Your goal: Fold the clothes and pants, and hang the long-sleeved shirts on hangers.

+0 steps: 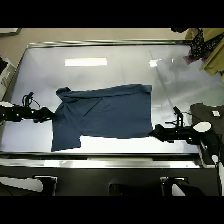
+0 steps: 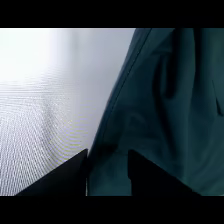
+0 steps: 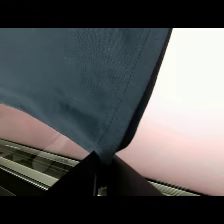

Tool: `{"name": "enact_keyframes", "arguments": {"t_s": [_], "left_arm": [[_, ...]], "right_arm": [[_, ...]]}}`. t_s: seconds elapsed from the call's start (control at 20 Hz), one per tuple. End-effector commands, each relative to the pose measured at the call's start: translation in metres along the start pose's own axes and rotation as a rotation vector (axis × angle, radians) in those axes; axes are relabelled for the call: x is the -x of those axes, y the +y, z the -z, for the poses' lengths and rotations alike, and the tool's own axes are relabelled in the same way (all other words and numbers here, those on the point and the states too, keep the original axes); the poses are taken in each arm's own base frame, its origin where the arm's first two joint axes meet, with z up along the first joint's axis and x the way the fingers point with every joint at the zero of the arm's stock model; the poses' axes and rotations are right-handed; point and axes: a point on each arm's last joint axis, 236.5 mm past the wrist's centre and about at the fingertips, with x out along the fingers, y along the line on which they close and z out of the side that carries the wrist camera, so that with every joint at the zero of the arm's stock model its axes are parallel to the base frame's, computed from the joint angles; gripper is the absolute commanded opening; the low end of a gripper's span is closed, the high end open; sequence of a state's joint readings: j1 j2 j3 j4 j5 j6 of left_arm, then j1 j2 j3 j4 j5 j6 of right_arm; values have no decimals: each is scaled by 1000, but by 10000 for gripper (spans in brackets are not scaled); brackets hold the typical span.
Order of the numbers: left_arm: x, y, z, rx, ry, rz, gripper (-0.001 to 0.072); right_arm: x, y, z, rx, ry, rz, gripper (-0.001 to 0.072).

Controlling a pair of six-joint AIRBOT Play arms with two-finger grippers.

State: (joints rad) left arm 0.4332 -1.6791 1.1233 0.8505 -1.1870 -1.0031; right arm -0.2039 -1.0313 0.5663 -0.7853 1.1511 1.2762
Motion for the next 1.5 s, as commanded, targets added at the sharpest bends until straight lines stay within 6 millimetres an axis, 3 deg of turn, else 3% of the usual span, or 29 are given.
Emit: {"name": "enact_keyframes", "arguments": {"t_s": [0.0, 0.1, 0.3, 0.45, 0.55, 0.65, 0.8, 0.9, 0.95, 1.1, 1.2, 1.35, 1.45], "left_arm": [[-8, 1, -2, -11, 0, -15, 224], [-6, 1, -3, -11, -2, -14, 19], [9, -11, -19, -40, -46, -5, 16], [39, -50, -56, -75, -160, 67, 16], [75, -92, -86, -114, -258, 143, 16], [121, -133, -107, -196, -351, 163, 15], [213, -206, -122, -332, -532, 151, 15], [284, -263, -110, -438, -681, 131, 15], [319, -291, -96, -486, -756, 113, 15], [400, -355, -32, -579, -948, 48, 15], [439, -371, 12, -557, -1065, -23, 15], [488, -367, 71, -448, -1246, -160, 15], [514, -360, 102, -397, -1349, -239, 15]], "right_arm": [[0, 0, 0, -3, -1, 0, 34], [0, 0, 0, -3, -1, 0, 34], [4, 13, -10, 9, -31, -43, 33], [29, 37, -53, 103, -160, -49, 33], [64, 67, -97, 190, -305, -49, 32], [113, 108, -136, 294, -457, -60, 32], [204, 189, -163, 458, -659, -102, 32], [257, 240, -154, 564, -741, -133, 32], [281, 264, -140, 631, -766, -141, 32], [347, 311, -86, 784, -855, -95, 33], [390, 329, -46, 840, -971, -42, 33], [450, 338, 7, 806, -1195, 3, 32], [474, 333, 29, 752, -1292, 22, 32]]}}
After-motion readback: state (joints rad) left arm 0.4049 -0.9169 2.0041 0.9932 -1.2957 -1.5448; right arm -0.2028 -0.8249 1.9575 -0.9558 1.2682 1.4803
